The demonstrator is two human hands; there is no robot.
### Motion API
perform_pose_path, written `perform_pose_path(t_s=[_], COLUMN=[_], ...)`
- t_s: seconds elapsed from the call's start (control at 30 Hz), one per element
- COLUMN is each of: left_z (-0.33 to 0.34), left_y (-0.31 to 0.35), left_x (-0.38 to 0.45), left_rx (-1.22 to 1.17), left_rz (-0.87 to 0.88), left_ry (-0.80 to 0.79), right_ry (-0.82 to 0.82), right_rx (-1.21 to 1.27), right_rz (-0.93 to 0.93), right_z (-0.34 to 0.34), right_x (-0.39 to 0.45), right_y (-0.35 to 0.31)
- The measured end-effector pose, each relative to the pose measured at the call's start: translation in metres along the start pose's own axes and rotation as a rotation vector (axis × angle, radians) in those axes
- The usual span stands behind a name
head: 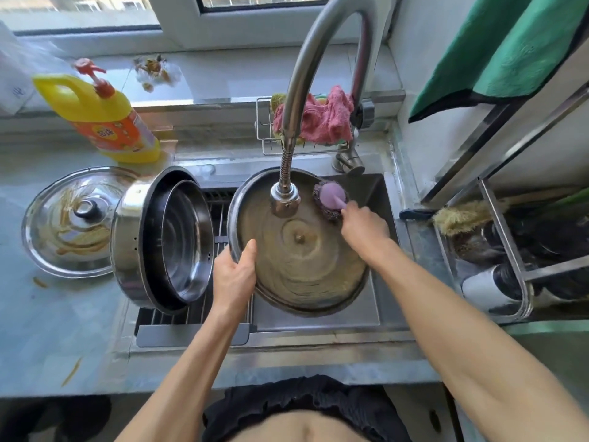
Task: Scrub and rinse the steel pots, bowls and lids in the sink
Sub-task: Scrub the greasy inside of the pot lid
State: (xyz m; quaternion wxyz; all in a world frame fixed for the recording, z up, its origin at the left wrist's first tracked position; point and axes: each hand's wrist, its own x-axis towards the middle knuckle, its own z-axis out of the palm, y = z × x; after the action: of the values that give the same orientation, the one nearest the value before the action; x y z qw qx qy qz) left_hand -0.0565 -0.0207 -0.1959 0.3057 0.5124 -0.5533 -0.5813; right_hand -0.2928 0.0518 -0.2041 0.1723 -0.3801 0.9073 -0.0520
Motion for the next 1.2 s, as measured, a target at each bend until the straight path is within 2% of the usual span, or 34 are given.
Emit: perform_pose_path(t_s=[0.13,0.2,0.27,0.37,0.47,0.6,0.77,0.93,1.07,1.2], left_z=[0.002,0.009,0.018,0.025,0.017,0.004,0.012,0.013,0.018,0.011], left_y=[-0.002,-0.002,-0.001,-0.002,-0.008,-0.016,-0.014,-0.011,-0.019,-0.032], left_x=[0.008,0.01,0.006,-0.006,-0.016,-0.01,-0.004,-0.007,-0.002,-0.001], left_rx=[0.016,0.024,0.038,0.04,0.023,0.01,0.004,-0.041,-0.063,-0.092], left_rz=[-0.027,-0.025,-0.016,0.01,0.051,-0.008,-0.013,0.002,-0.045,-0.111], left_ry=[0.148,0.18,0.165,0.08,0.028,0.085,0.198,0.208,0.271,0.285], right_ry=[-0.226,-0.374,-0.444,-0.355,-0.271,-0.308,-0.468,-0.398,-0.375,-0.361], right_rx=[-0.012,0.044,0.097,0.16,0.159,0.112,0.141,0.07,0.132,0.098], right_rz=[0.094,0.001,-0.122,-0.125,0.008,0.135,-0.122,0.015,-0.107,0.107], right_z=[0.018,0.02,0.016,0.014,0.021,0.032,0.029,0.014,0.02,0.023], right_x=[-0.041,-0.075,-0.103,-0.087,-0.05,-0.063,-0.114,-0.107,-0.132,-0.122], right_y=[0.004,-0.013,-0.039,-0.057,-0.034,-0.005,-0.043,-0.023,-0.052,-0.003])
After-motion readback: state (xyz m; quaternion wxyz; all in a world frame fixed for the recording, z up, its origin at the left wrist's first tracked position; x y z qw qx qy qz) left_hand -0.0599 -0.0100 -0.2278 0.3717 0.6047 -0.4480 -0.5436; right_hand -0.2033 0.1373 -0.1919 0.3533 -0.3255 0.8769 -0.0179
